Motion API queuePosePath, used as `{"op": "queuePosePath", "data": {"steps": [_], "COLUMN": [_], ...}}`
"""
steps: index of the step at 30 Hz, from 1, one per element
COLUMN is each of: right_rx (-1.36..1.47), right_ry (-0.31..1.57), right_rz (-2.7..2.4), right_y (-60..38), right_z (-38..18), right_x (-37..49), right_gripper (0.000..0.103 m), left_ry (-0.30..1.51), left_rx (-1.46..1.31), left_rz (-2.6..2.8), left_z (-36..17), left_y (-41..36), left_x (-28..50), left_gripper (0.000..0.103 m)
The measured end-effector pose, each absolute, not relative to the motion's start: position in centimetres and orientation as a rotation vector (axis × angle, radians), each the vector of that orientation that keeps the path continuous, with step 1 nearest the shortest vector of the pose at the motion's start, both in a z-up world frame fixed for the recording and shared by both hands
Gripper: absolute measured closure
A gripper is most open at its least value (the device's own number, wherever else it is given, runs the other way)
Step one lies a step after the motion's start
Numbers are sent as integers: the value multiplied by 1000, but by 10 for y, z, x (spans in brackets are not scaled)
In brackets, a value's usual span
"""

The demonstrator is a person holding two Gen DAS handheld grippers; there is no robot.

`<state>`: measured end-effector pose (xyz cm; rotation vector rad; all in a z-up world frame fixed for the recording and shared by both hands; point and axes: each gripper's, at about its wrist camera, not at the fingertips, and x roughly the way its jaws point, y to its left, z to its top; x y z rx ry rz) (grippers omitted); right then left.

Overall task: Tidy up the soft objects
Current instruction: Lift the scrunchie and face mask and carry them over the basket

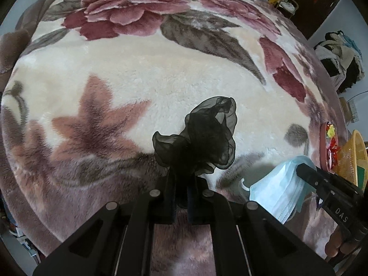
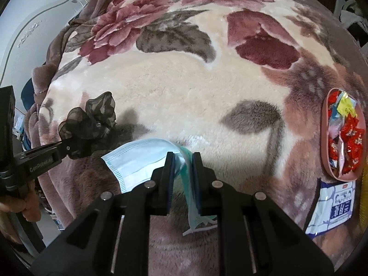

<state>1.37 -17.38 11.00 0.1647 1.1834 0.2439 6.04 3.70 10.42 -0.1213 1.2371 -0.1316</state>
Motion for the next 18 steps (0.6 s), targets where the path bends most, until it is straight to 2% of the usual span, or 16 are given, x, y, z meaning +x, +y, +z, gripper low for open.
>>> {"op": "queuePosePath", "data": {"steps": [18], "right_rx": [170], "right_ry": [1071], "right_rz": [200], "right_y": [-199], "right_z": [163], "right_x": [-30], "right_gripper": [88], "left_ry": [1154], "left_rx": [-57], "left_rz": [-194], "left_z": [158], "left_y": [5], "left_x": [14], "left_gripper": [99]}}
